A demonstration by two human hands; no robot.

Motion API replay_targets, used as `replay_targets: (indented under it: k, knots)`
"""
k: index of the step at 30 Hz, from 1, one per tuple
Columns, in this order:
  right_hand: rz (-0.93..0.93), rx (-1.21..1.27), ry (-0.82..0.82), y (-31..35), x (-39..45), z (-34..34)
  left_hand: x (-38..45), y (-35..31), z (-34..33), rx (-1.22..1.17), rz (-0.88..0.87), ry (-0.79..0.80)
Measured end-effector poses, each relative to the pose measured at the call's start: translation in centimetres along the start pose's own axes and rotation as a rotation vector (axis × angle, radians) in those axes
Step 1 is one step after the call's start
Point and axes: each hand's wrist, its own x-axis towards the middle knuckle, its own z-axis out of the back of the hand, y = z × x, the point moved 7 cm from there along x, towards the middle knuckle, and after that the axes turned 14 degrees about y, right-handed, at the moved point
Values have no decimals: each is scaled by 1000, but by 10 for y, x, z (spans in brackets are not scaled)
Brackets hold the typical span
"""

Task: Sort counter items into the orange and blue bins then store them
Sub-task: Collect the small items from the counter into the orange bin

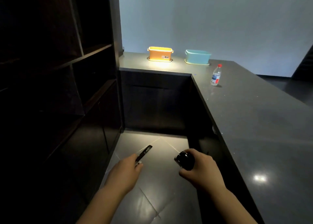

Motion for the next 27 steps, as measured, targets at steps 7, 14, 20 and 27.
replay_targets:
  k: [7,14,20,27]
  knots:
    - [-64,3,-44,18,126,28,135,-8,65,33,-70,-18]
    - [-131,42,-96,-4,235,54,246,-11,65,27,-90,115]
    - [-95,88,-113,-26,358,79,368,-33,105,58,-54,83]
    - [-29,105,-183,-18,512,144,495,-57,184,-8,-52,-72]
